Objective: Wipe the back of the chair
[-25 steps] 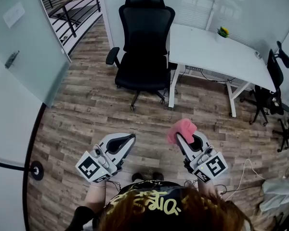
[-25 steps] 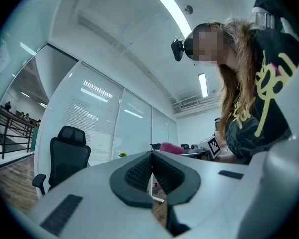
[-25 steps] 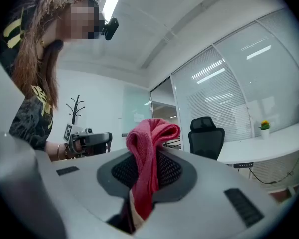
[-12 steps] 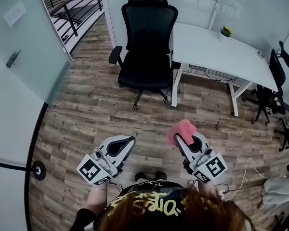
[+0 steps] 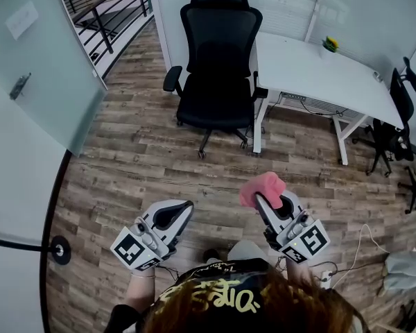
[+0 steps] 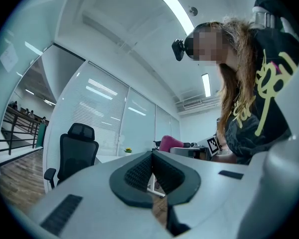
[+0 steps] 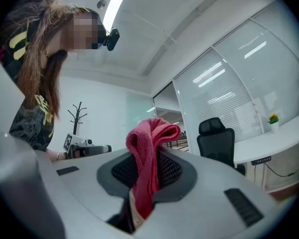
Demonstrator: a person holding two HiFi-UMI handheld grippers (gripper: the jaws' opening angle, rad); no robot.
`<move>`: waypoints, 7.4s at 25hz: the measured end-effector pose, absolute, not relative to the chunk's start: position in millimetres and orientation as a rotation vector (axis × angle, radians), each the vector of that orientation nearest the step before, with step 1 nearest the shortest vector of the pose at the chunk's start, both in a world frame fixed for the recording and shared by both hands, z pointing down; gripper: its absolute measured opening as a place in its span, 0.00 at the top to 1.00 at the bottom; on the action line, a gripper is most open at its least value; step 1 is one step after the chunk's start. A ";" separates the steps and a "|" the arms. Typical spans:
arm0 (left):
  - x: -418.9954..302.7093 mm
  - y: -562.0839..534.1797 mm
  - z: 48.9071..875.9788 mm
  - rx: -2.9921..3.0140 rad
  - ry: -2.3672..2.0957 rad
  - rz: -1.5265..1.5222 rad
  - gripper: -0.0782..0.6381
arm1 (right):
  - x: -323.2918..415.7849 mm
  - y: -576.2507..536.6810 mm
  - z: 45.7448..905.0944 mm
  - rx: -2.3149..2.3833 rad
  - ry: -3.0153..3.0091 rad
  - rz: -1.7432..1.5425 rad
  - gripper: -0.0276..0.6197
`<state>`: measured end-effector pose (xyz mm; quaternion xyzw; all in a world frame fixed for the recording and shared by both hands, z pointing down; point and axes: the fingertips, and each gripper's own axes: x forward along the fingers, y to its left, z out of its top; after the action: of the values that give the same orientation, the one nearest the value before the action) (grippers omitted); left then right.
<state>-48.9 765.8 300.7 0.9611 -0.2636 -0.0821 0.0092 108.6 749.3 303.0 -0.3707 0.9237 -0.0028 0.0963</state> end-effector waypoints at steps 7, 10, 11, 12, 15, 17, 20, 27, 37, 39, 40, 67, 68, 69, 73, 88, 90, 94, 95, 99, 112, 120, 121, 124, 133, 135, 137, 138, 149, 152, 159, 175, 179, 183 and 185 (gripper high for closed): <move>-65.9 748.2 301.8 2.964 -0.828 -0.316 0.90 | 89.0 753.5 286.8 -0.881 2.803 0.120 0.86; -66.7 730.1 302.1 2.953 -0.835 -0.331 0.90 | 85.3 735.1 281.3 -0.912 2.772 0.183 0.85; -65.1 724.0 302.8 2.953 -0.839 -0.329 0.90 | 85.5 728.2 284.4 -0.921 2.780 0.186 0.85; -63.4 717.6 303.9 2.954 -0.844 -0.324 0.90 | 86.8 720.2 291.4 -0.932 2.798 0.178 0.85; -61.0 690.2 308.5 2.950 -0.865 -0.295 0.90 | 89.8 686.4 303.7 -0.943 2.835 0.161 0.85; -59.1 663.8 308.9 2.951 -0.874 -0.281 0.90 | 93.2 658.7 300.3 -0.948 2.819 0.168 0.85; -50.5 617.0 299.5 2.963 -0.887 -0.307 0.90 | 100.6 614.7 296.1 -0.941 2.813 0.165 0.85; -6.4 519.5 267.1 3.021 -0.868 -0.371 0.90 | 129.1 518.1 283.1 -0.944 2.820 0.174 0.85; 3.3 455.3 282.9 2.962 -0.955 -0.340 0.90 | 143.6 443.5 298.8 -0.903 2.844 0.076 0.85; 0.9 448.3 289.9 2.949 -0.962 -0.320 0.90 | 142.3 437.3 301.8 -0.905 2.847 0.070 0.85; 0.2 444.4 292.2 2.942 -0.961 -0.319 0.90 | 142.5 433.8 303.6 -0.909 2.851 0.068 0.85; -16.4 320.8 303.0 3.007 -0.868 -0.289 0.90 | 124.2 313.0 323.4 -1.021 2.827 -0.011 0.85; -20.7 310.5 303.5 3.015 -0.863 -0.282 0.90 | 119.7 303.3 324.5 -1.029 2.826 -0.014 0.85; -25.2 299.1 303.3 3.021 -0.858 -0.279 0.90 | 114.7 292.1 323.6 -1.035 2.820 -0.013 0.85; -45.8 247.1 294.5 3.048 -0.844 -0.273 0.90 | 86.7 240.8 307.6 -1.023 2.781 0.010 0.85; -103.4 94.6 292.0 3.054 -0.692 -0.215 0.90 | 48.4 95.6 309.3 -1.287 2.701 -0.070 0.85; -103.5 81.0 296.9 3.055 -0.648 -0.199 0.90 | 49.4 81.7 310.0 -1.323 2.677 -0.068 0.85; -95.7 49.5 300.8 3.049 -0.629 -0.249 0.90 | 59.0 55.4 314.6 -1.374 2.663 -0.072 0.85; -91.0 44.5 302.5 3.039 -0.627 -0.253 0.90 | 64.2 52.0 316.4 -1.385 2.667 -0.077 0.85; -67.9 23.9 306.3 3.033 -0.646 -0.227 0.90 | 95.7 31.6 325.3 -1.421 2.667 -0.116 0.85; -29.4 -12.3 287.4 3.010 -0.904 -0.217 0.90 | 256.5 -115.3 349.4 -1.754 2.624 -0.055 0.85; -6.6 -9.6 288.3 2.991 -1.015 -0.193 0.90 | 314.8 -195.8 363.7 -1.898 2.586 0.062 0.85; -5.8 -7.4 291.9 2.980 -1.016 -0.184 0.90 | 318.7 -206.0 362.5 -1.910 2.567 0.059 0.85; -9.4 -2.5 303.6 2.949 -1.014 -0.138 0.90 | 329.0 -230.2 359.8 -1.969 2.510 0.054 0.85; -42.7 -23.2 296.9 2.992 -0.949 -0.149 0.90 | 339.5 -276.9 370.5 -2.220 2.394 0.063 0.85; -53.1 -33.5 295.2 2.998 -0.942 -0.151 0.90 | 335.4 -282.8 374.3 -2.253 2.377 0.057 0.85; -61.3 -43.2 293.7 3.003 -0.925 -0.157 0.90 | 331.3 -288.9 375.5 -2.289 2.354 0.060 0.85; -65.2 -46.9 293.8 3.005 -0.915 -0.154 0.90 | 328.4 -291.7 376.2 -2.305 2.340 0.057 0.85; -115.2 -85.3 306.6 2.993 -0.854 -0.128 0.90 | 268.2 -314.1 369.6 -2.310 2.291 0.053 0.85; -122.3 -94.9 306.3 2.990 -0.850 -0.148 0.90 | 250.0 -322.4 368.7 -2.289 2.307 0.053 0.85; -135.7 -108.4 307.7 2.996 -0.796 -0.144 0.90 | 227.3 -328.5 365.9 -2.273 2.251 0.015 0.85; -159.3 -131.3 313.4 2.998 -0.722 -0.134 0.90 | 138.8 -350.0 363.0 -2.158 2.360 0.027 0.85; -169.7 -134.6 312.1 2.993 -0.724 -0.134 0.90 | 128.5 -352.9 361.4 -2.154 2.353 0.018 0.85; -182.3 -136.3 312.6 2.994 -0.729 -0.129 0.90 | 109.4 -354.5 360.8 -2.132 2.377 0.026 0.85; -186.3 -138.0 312.5 2.993 -0.734 -0.134 0.90 | 99.8 -356.3 361.5 -2.120 2.393 0.033 0.85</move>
<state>-186.3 -138.0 312.5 0.9699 -0.2377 -0.0434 0.0284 99.8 -356.3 361.5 -0.6629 0.7481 0.0102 -0.0279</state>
